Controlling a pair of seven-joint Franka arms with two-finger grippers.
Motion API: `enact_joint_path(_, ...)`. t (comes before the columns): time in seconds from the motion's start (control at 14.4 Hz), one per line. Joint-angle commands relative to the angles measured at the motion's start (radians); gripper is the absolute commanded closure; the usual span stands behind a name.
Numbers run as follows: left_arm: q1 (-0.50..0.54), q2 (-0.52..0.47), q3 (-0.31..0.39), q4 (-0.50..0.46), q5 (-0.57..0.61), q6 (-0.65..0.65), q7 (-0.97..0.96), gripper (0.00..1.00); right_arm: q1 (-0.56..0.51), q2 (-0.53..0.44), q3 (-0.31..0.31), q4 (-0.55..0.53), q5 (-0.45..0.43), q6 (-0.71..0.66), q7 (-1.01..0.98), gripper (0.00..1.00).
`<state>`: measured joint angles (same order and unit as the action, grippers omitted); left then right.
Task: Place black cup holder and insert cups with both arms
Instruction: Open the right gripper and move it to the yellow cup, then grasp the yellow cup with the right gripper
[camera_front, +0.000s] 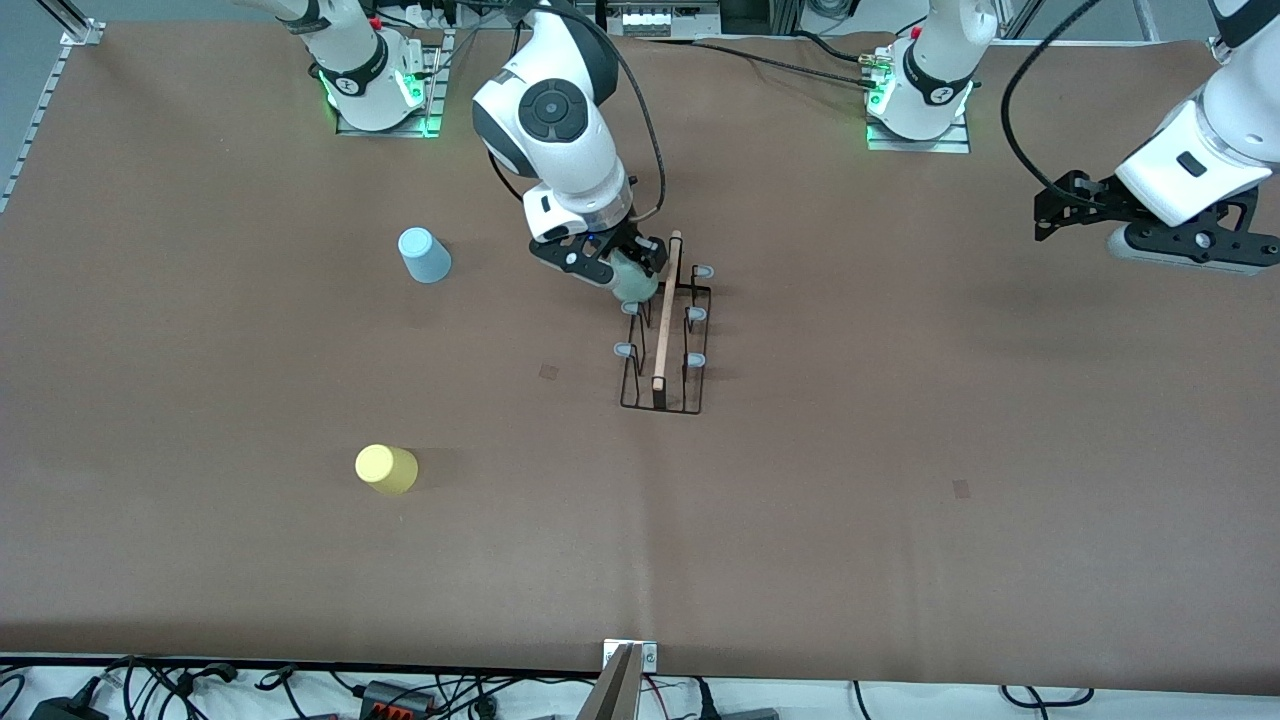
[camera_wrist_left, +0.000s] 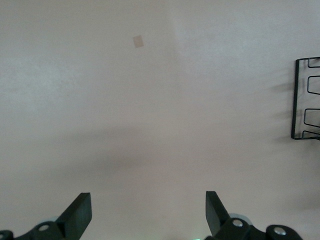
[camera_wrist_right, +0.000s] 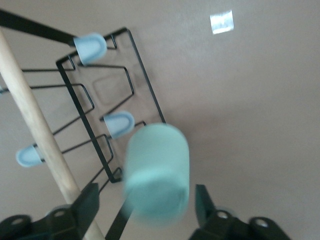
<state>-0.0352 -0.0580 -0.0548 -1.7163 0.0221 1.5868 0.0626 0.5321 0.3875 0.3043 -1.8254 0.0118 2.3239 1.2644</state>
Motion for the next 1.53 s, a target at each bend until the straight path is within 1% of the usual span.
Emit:
enact_joint_path(0.0,0.001,0.010,-0.003,0.027,-0.016,-0.016,0.016,0.00,-0.052,-0.044,-0.008,0.027,-0.013,-0.082,-0.094,0.00)
enact_joint_path(0.21,0.001,0.026,-0.003,0.044,-0.016,-0.016,0.014,0.00,-0.179,-0.104,-0.008,0.044,-0.013,-0.202,-0.309,0.00)
enact_joint_path(0.42,0.001,0.027,-0.003,0.049,-0.022,-0.016,0.005,0.00,-0.338,-0.124,-0.011,0.043,-0.015,-0.291,-0.627,0.00)
enact_joint_path(0.63,0.003,0.026,-0.002,0.049,-0.024,-0.019,0.005,0.00,-0.507,-0.108,-0.013,0.035,-0.019,-0.296,-0.929,0.00)
enact_joint_path(0.69,0.003,0.026,-0.002,0.049,-0.024,-0.019,0.005,0.00,-0.546,-0.084,-0.014,0.038,-0.054,-0.287,-0.997,0.00)
enact_joint_path(0.83,0.001,0.026,-0.003,0.055,-0.024,-0.019,0.006,0.00,-0.583,-0.044,-0.020,0.034,-0.178,-0.239,-1.043,0.00)
enact_joint_path(0.9,0.001,0.026,-0.003,0.061,-0.025,-0.021,0.006,0.00,-0.590,-0.024,-0.020,0.034,-0.202,-0.221,-1.042,0.00)
enact_joint_path(1.04,-0.002,0.026,-0.010,0.060,-0.027,-0.022,0.005,0.00,-0.598,0.014,-0.022,0.035,-0.210,-0.138,-1.039,0.00)
enact_joint_path(1.25,-0.002,0.026,-0.011,0.060,-0.027,-0.025,0.003,0.00,-0.612,0.105,-0.028,0.041,-0.213,0.044,-1.036,0.00)
enact_joint_path(1.46,-0.002,0.026,-0.022,0.061,-0.025,-0.025,0.003,0.00,-0.607,0.163,-0.037,0.043,-0.214,0.175,-1.039,0.00)
